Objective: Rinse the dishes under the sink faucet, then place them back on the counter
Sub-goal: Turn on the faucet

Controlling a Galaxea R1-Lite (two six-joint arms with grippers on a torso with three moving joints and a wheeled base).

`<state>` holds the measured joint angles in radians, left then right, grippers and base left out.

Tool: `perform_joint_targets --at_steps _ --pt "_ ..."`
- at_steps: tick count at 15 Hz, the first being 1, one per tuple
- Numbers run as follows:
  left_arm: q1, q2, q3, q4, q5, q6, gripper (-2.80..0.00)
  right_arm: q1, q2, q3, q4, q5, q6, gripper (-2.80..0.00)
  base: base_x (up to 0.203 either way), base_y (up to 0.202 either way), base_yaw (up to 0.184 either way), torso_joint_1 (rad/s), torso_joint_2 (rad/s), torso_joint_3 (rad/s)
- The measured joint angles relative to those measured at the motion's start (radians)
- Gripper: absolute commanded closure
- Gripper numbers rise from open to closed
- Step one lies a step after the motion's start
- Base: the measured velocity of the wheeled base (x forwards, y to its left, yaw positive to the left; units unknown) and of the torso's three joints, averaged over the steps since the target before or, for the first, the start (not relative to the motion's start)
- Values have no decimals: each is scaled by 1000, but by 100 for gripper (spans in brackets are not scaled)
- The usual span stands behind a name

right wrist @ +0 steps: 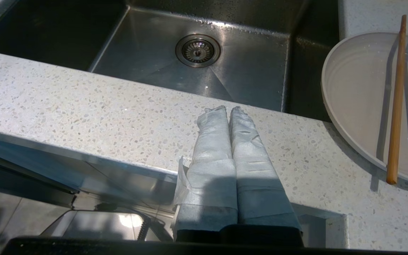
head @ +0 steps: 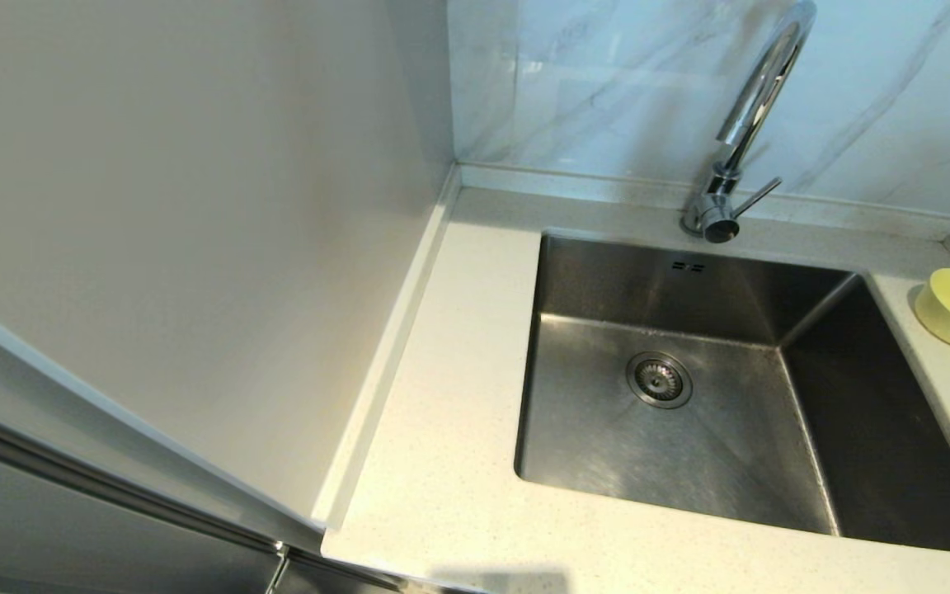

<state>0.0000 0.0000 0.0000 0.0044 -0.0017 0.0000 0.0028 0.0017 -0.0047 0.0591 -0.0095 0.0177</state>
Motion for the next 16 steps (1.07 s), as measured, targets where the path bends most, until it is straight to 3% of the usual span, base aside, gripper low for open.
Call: perform_joint_targets --at_steps 12,16 --pt "0 0 0 0 0 0 0 -1 0 -4 3 -24 4 0 0 0 0 0 0 0" --pt "0 0 0 0 0 0 0 -1 123 -219 25 -35 92 0 0 0 0 0 0 0"
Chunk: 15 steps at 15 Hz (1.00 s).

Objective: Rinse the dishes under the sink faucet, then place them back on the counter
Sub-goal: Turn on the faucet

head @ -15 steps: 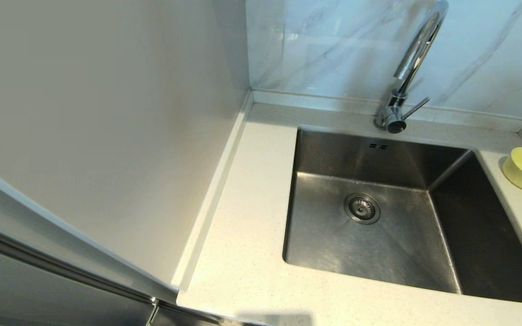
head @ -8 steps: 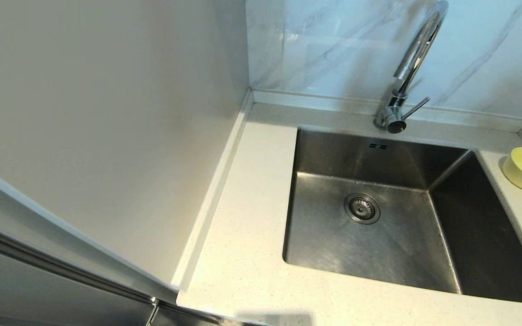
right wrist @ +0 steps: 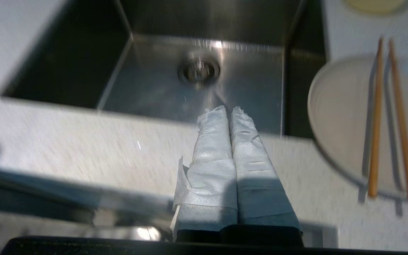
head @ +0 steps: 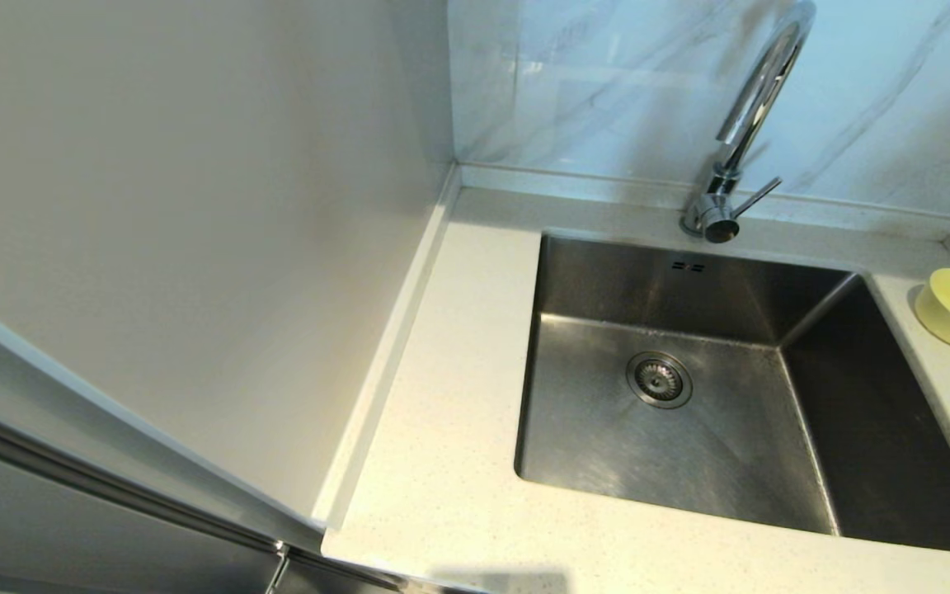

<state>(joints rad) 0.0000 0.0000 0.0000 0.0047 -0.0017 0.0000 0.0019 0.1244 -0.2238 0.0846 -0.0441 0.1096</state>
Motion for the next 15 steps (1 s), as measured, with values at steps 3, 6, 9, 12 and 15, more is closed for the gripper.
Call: perform_joint_targets --at_steps 3,6,9,12,15 --pt "0 0 0 0 0 0 0 0 236 -277 43 -20 79 0 0 0 0 0 0 0" --pt "0 0 0 0 0 0 0 -1 494 -564 166 -18 118 0 0 0 0 0 0 0" --pt "0 0 0 0 0 0 0 -1 751 -816 231 -15 160 0 0 0 0 0 0 0" --pt "0 0 0 0 0 0 0 -1 960 -992 277 -7 206 0 0 0 0 0 0 0" --pt "0 0 0 0 0 0 0 -1 1150 -1177 288 -15 327 0 0 0 0 0 0 0"
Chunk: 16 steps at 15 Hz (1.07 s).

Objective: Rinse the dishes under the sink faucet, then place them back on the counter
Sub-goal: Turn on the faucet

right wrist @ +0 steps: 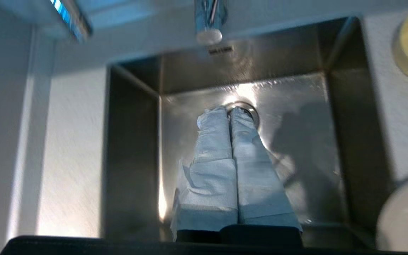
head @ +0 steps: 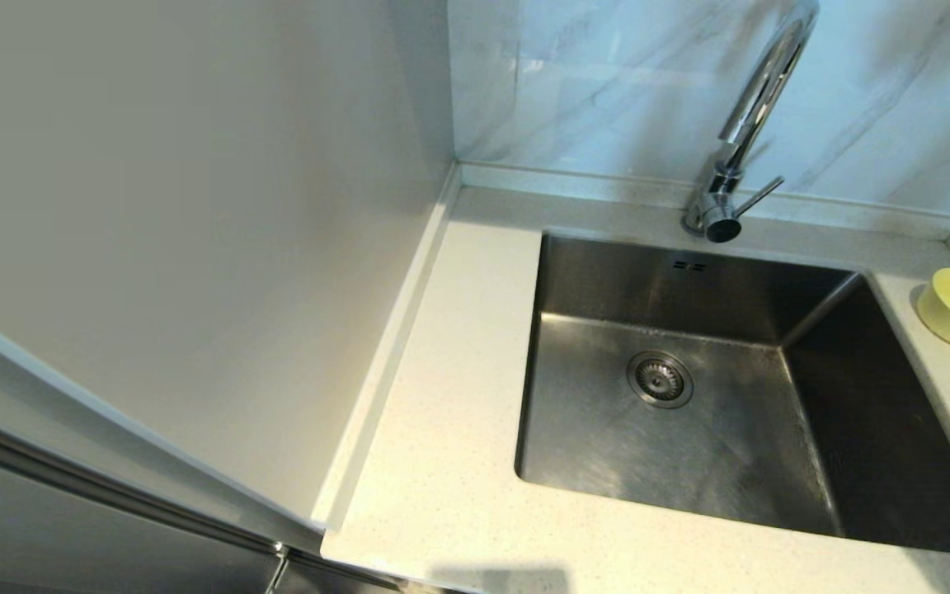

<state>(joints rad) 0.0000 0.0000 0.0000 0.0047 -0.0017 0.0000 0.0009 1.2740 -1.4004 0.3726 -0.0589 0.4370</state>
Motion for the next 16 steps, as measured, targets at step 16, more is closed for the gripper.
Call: perform_joint_targets --at_steps 16 --pt "0 0 0 0 0 0 0 2 627 -431 -326 -158 -138 0 0 0 0 0 0 0"
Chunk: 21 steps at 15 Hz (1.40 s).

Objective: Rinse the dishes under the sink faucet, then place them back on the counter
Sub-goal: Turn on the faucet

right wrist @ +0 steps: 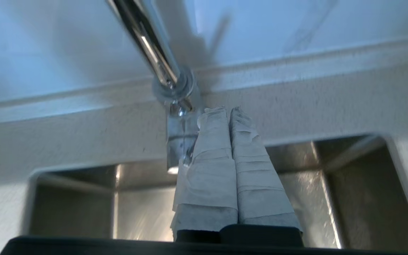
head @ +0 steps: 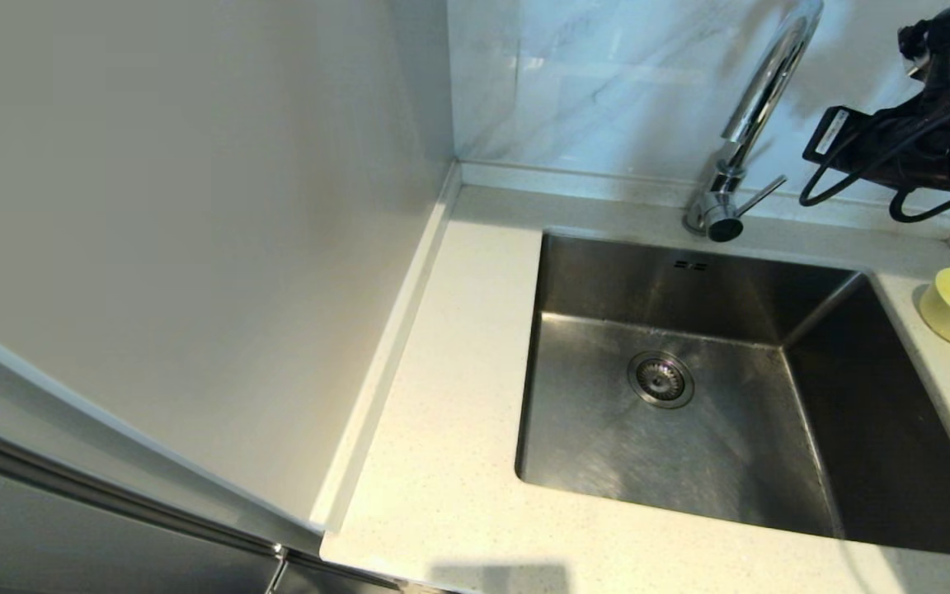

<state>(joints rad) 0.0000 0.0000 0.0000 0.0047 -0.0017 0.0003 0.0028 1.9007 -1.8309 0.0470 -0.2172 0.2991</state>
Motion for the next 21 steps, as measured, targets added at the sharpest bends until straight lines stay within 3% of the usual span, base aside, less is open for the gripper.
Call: perform_joint_targets --at_steps 3,11,14,18,21 --pt "0 0 0 0 0 0 0 0 52 -52 0 -9 -40 0 0 0 0 0 0 0" --pt "0 0 0 0 0 0 0 9 159 -131 13 -24 -54 0 0 0 0 0 0 0" --pt "0 0 0 0 0 0 0 9 126 -99 71 -16 -54 0 0 0 0 0 0 0" --pt "0 0 0 0 0 0 0 6 12 49 148 61 -100 0 0 0 0 0 0 0" --pt "0 0 0 0 0 0 0 -57 -36 70 178 39 -165 0 0 0 0 0 0 0"
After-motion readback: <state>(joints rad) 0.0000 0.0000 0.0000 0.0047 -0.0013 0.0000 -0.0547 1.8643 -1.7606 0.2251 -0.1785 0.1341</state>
